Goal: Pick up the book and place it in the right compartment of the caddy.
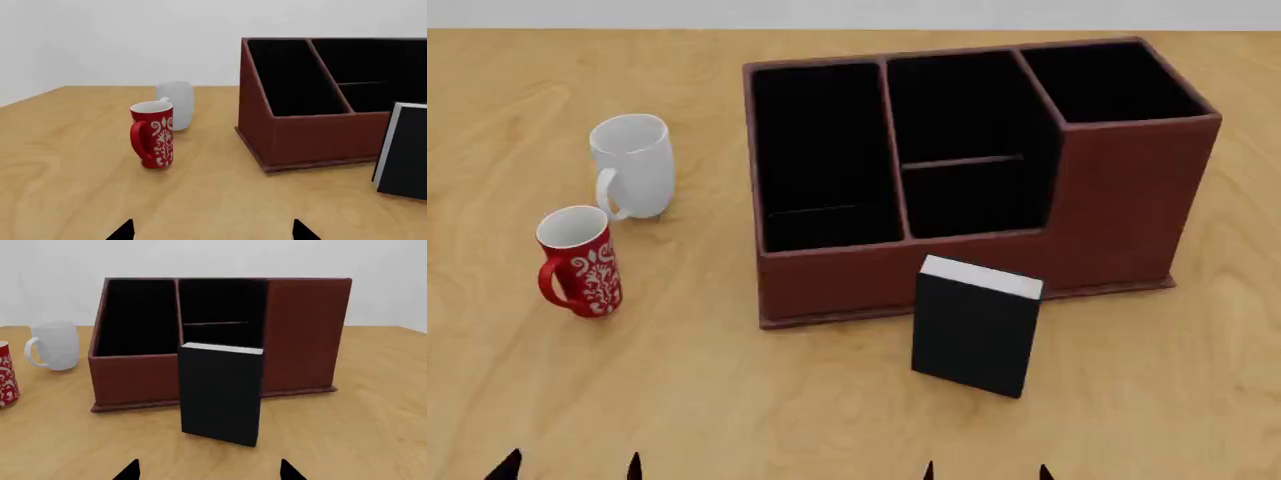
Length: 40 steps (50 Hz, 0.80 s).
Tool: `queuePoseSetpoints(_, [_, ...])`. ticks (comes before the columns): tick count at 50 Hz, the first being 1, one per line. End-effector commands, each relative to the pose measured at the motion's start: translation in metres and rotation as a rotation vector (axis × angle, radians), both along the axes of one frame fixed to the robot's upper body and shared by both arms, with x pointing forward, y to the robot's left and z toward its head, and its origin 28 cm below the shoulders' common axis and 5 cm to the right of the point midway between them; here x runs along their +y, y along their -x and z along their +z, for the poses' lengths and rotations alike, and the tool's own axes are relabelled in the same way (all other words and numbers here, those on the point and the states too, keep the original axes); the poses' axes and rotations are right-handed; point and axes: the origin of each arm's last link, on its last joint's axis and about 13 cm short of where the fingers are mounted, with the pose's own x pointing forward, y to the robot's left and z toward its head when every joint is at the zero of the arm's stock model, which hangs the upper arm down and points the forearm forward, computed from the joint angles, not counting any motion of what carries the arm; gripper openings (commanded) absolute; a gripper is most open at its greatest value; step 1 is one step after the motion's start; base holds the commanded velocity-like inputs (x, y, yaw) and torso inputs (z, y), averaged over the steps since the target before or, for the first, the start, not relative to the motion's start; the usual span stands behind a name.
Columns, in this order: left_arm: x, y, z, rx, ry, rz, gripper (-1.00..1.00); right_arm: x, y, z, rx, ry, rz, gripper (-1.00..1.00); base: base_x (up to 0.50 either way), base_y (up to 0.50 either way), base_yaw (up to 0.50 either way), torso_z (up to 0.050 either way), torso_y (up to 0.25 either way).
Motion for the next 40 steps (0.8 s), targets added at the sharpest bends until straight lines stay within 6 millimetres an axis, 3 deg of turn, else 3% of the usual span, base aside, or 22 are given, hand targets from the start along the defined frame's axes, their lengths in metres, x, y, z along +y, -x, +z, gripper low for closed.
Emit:
queuePoseSetpoints(1, [0.002,0.0,0.0,0.0,0.0,0.0,1.0,0.0,0.0,0.0,0.0,0.0,0.0,1.0,0.0,0.0,0.0,0.0,0.0])
queuePoseSetpoints(20, [0.004,0.001,0.004,0.009,0.081,0.002,1.0,0.001,0.001,0.005,-0.001,0.028,0.004,1.0,0.0,0.0,0.0,0.0,0.0])
queuePoseSetpoints(25, [0.005,0.001,0.023,-0.062,0.07,0.0,1.0,-0.001,0.0,0.018,-0.042,0.076,0.013,1.0,0.0,0.0,0.0,0.0,0.0])
queuePoseSetpoints(40, [0.002,-0.019,0.115,-0.3,0.179,-0.029,1.0,-0.015,-0.012,0.1,-0.245,0.075,-0.009,1.0,0.0,0.0,0.0,0.0,0.0])
